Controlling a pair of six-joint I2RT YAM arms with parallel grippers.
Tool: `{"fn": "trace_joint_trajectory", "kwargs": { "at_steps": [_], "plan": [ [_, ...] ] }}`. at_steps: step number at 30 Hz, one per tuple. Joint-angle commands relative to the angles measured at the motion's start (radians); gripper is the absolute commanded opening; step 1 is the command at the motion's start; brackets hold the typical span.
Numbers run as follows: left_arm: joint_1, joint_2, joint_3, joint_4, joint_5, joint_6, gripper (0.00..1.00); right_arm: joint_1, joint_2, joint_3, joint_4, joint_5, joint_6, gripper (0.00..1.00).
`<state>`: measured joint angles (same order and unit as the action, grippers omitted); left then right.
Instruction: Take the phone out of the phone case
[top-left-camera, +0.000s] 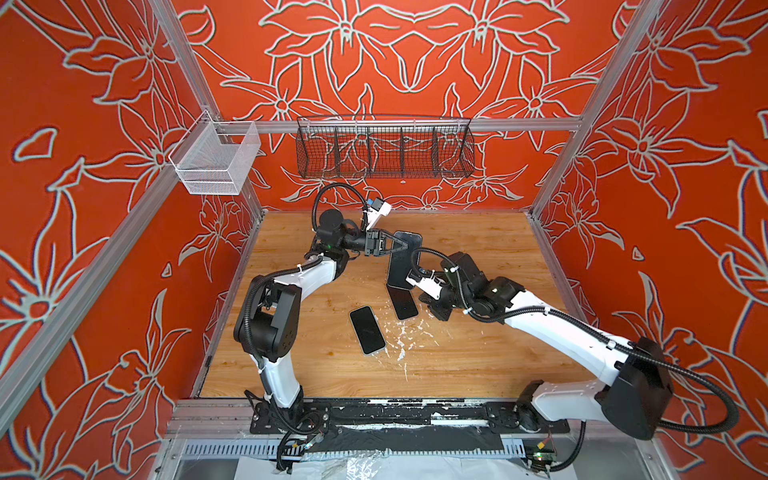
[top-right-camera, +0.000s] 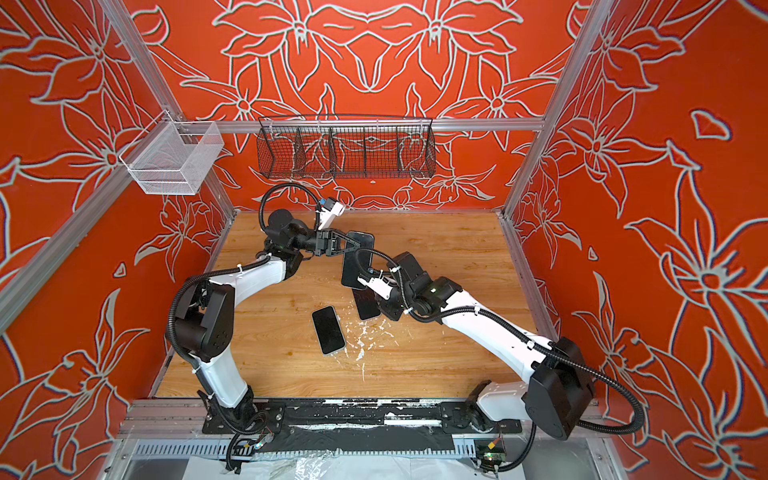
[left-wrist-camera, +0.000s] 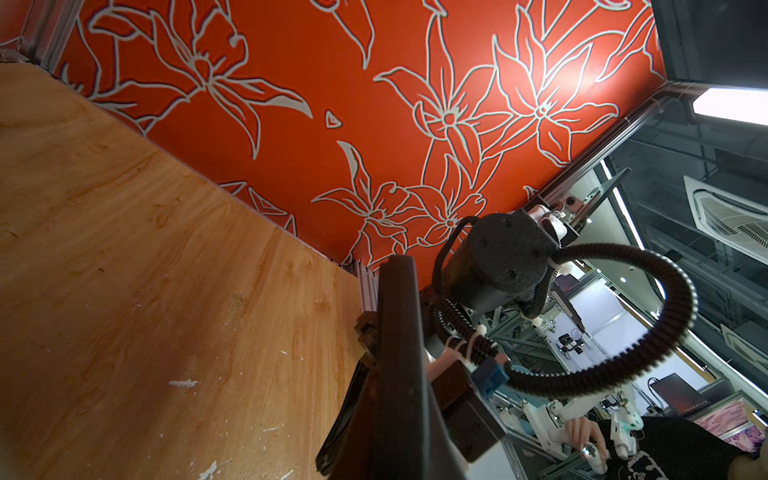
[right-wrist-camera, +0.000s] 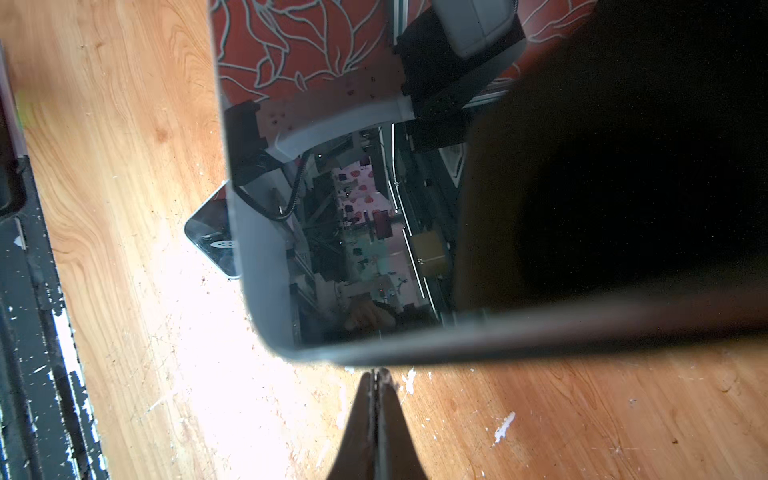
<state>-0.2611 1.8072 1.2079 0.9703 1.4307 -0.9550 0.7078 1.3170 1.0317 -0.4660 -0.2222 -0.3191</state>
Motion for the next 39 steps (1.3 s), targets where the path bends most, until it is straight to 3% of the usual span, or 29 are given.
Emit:
{"fn": "trace_joint_trajectory", "kwargs": {
  "at_steps": [1,8,11,19,27,32,39],
  "plan": [
    [0.002,-0.051,-0.005,-0.027,-0.023,0.045,0.0,0.005,-0.032,-0.013,-0.002,0.002,-0.012,0.02],
    [0.0,-0.139,0.002,-0.496,-0.106,0.417,0.0,0.003,-0.059,-0.007,-0.006,-0.037,0.0,0.02],
    [0.0,-0.163,0.004,-0.6,-0.131,0.492,0.0,-0.001,-0.069,-0.003,-0.007,-0.053,0.003,0.02],
    [-0.001,-0.175,-0.001,-0.644,-0.181,0.5,0.0,-0.019,-0.11,-0.004,-0.004,-0.094,0.044,0.03],
    [-0.001,-0.226,-0.026,-0.722,-0.329,0.523,0.0,-0.079,-0.158,-0.025,0.038,-0.249,0.144,0.04],
    [-0.001,-0.275,-0.058,-0.759,-0.454,0.513,0.0,-0.133,-0.178,-0.052,0.12,-0.359,0.268,0.06],
    [-0.001,-0.331,-0.079,-0.802,-0.614,0.466,0.0,-0.156,-0.231,-0.107,0.245,-0.384,0.475,0.2]
  ]
}}
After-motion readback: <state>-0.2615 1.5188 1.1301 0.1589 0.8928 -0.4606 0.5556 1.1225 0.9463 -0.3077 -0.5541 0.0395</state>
